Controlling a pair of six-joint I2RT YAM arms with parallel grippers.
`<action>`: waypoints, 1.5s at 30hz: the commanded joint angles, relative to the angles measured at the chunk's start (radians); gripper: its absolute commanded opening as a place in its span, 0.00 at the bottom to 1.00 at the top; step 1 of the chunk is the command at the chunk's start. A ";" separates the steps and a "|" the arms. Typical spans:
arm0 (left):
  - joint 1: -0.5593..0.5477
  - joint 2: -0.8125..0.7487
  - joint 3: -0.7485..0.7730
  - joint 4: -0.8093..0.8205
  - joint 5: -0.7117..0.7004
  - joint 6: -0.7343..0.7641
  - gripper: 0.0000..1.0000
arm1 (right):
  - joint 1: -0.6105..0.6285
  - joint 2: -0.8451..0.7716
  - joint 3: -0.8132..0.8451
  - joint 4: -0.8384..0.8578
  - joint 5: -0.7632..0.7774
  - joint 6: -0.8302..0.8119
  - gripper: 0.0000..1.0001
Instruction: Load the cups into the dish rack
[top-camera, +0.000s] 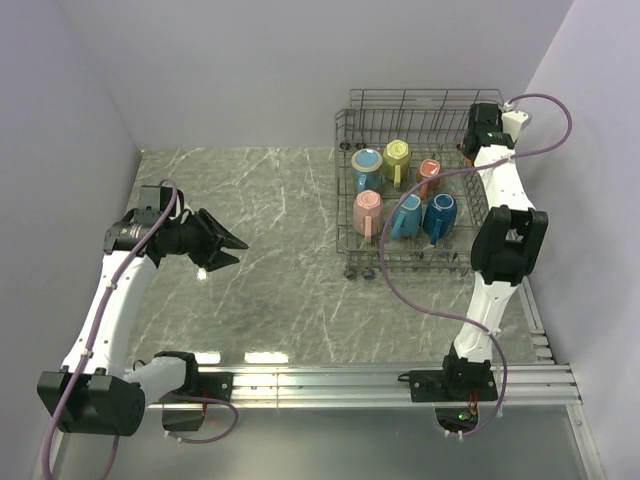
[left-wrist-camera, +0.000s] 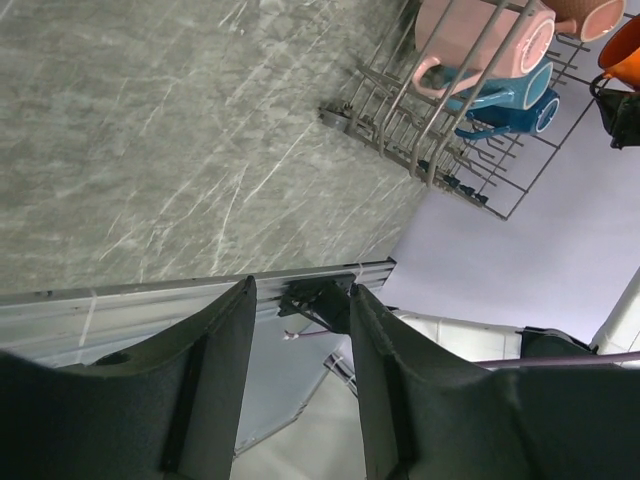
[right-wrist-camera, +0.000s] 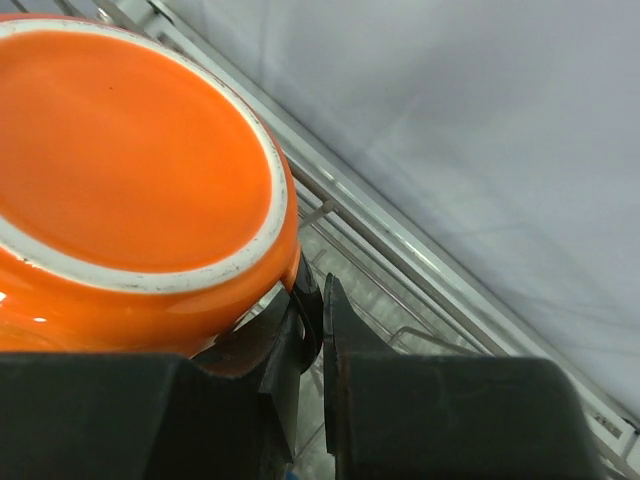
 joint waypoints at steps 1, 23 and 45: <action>0.012 -0.038 -0.016 0.018 0.001 0.011 0.47 | 0.000 -0.006 0.016 0.045 0.086 -0.003 0.00; 0.034 -0.138 -0.102 0.067 0.012 -0.027 0.47 | 0.039 0.089 -0.066 -0.069 0.278 -0.020 0.00; 0.054 -0.213 -0.186 0.150 0.083 -0.020 0.46 | 0.058 -0.038 -0.225 -0.188 0.451 -0.017 0.73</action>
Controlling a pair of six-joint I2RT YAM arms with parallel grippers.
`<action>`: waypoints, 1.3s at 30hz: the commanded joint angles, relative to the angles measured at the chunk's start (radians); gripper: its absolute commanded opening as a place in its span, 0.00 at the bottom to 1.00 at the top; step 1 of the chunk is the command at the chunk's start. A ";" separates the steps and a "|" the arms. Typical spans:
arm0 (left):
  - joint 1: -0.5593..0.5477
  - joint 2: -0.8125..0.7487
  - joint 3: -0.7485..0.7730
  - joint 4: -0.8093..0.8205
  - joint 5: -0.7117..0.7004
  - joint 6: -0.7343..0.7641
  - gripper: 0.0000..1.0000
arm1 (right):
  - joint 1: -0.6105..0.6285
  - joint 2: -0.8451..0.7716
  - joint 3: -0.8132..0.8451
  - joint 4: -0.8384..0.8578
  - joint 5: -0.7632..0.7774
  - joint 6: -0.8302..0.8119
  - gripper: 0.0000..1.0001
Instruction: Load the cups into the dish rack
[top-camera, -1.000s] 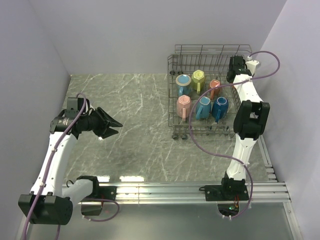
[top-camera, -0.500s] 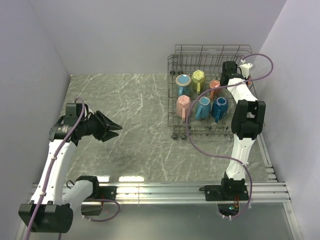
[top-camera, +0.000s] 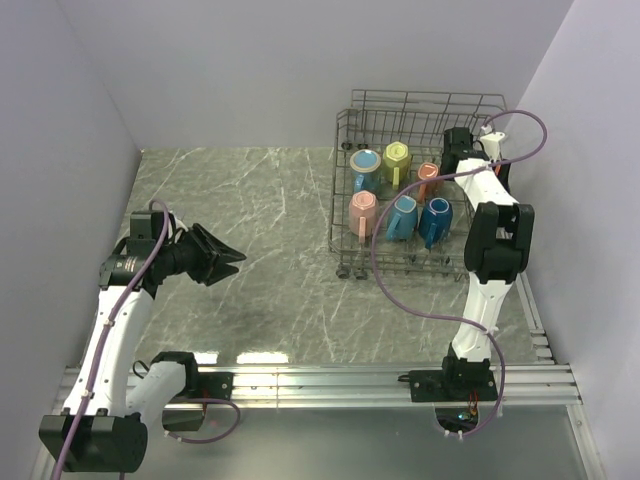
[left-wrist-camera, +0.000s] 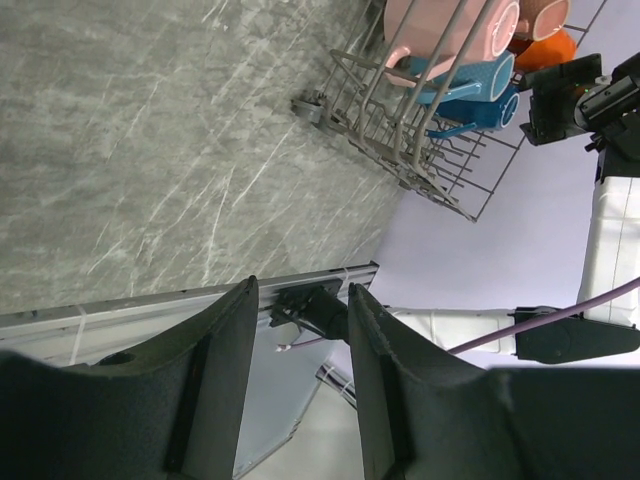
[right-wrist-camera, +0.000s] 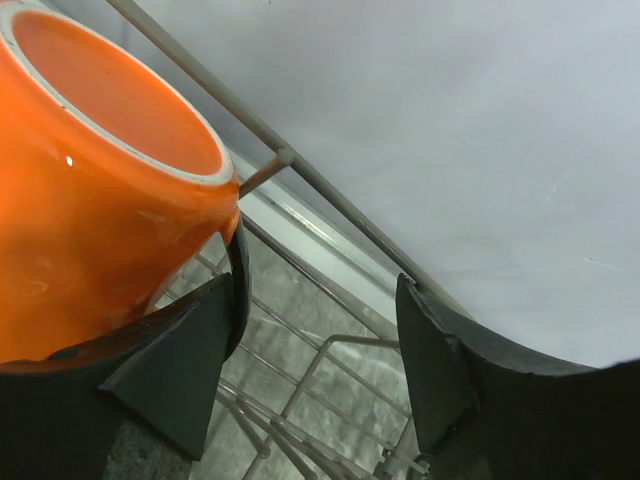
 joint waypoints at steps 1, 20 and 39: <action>0.007 -0.009 0.013 0.044 0.032 0.016 0.46 | -0.008 -0.060 0.010 -0.233 0.106 0.009 0.73; 0.006 0.048 0.025 0.107 0.099 0.024 0.45 | 0.004 -0.308 0.094 -0.339 -0.024 0.040 0.71; -0.023 0.059 0.089 0.039 0.049 0.055 0.44 | 0.070 -0.376 0.045 -0.374 -0.176 0.100 0.67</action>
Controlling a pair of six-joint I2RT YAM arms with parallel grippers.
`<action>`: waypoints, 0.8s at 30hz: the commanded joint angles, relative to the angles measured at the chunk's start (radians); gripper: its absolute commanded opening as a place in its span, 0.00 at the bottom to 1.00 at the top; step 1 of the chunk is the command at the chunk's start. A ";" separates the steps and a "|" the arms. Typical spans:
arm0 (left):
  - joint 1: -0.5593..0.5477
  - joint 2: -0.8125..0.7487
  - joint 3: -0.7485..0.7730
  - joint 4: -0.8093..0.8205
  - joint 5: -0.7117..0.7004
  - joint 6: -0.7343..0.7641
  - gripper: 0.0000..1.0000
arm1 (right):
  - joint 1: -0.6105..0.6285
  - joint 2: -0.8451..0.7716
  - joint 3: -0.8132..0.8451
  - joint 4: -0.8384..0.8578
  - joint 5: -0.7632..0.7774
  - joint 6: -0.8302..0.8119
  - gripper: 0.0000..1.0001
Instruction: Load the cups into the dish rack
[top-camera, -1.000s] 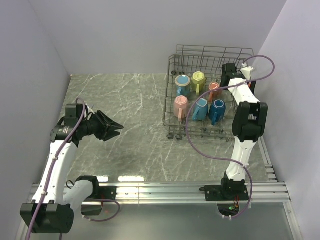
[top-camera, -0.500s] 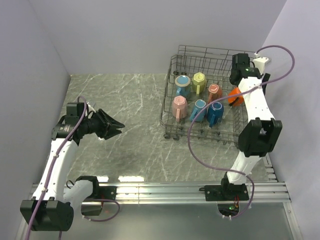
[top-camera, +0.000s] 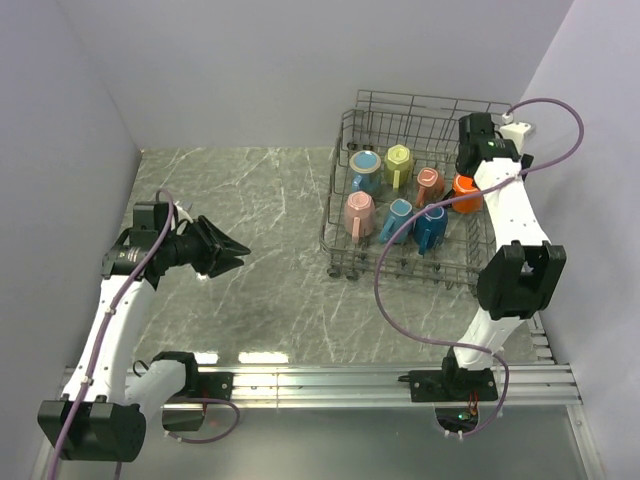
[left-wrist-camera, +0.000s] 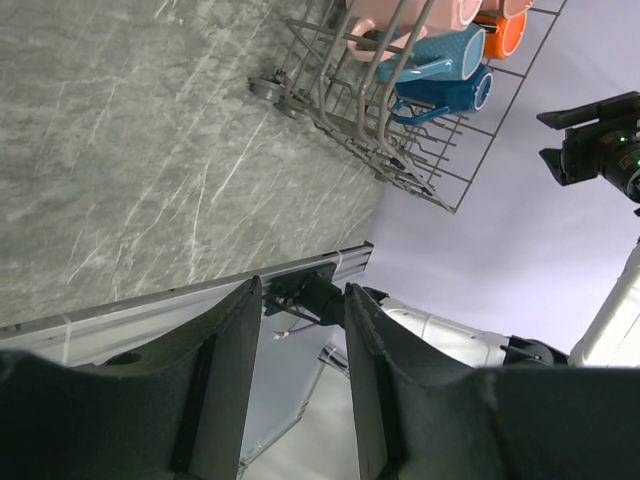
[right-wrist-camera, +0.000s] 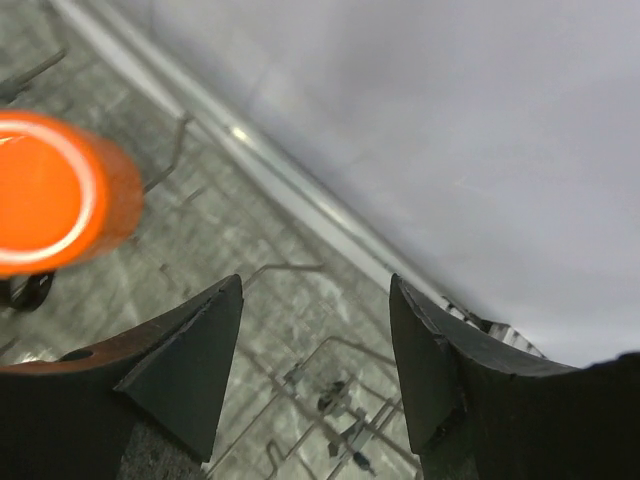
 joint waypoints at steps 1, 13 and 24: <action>-0.006 -0.001 0.056 -0.010 -0.018 0.032 0.44 | 0.065 -0.030 0.070 -0.024 -0.044 0.023 0.67; -0.064 0.158 0.260 -0.030 -0.104 0.073 0.44 | 0.333 -0.276 0.026 0.012 -0.300 0.074 0.67; -0.244 0.537 0.741 -0.034 -0.141 0.128 0.72 | 0.398 -0.872 -0.446 0.216 -0.585 0.074 0.68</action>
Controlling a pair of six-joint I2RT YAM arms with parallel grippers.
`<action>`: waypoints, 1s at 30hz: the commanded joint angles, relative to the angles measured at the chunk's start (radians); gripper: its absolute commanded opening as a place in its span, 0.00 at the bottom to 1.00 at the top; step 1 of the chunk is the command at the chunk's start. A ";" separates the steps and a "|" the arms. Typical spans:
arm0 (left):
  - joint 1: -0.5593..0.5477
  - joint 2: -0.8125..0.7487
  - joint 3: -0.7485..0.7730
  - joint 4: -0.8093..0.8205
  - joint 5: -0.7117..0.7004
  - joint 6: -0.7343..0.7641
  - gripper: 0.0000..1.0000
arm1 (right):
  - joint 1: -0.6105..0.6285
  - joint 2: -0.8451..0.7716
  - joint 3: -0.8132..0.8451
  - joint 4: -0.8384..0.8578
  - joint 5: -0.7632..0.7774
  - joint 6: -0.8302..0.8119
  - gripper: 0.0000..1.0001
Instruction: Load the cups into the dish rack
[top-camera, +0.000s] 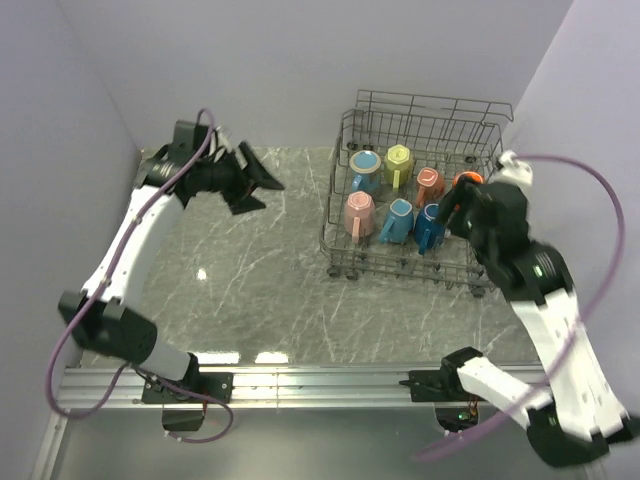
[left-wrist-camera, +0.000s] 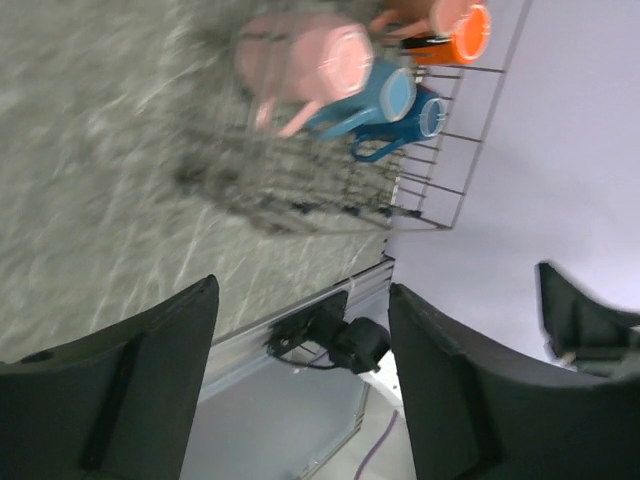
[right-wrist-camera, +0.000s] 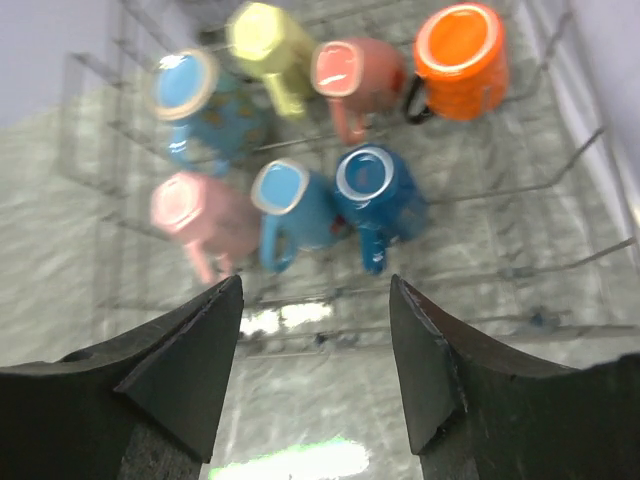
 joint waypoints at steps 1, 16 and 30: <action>-0.088 0.118 0.202 0.018 -0.019 0.046 0.75 | 0.003 -0.183 -0.112 0.114 -0.151 0.025 0.68; -0.223 0.254 0.426 0.002 -0.166 0.170 0.91 | 0.003 -0.343 -0.306 0.080 -0.298 0.102 0.77; -0.239 -0.404 -0.573 0.993 -0.680 0.435 0.98 | 0.003 -0.405 -0.456 0.234 -0.261 0.048 0.79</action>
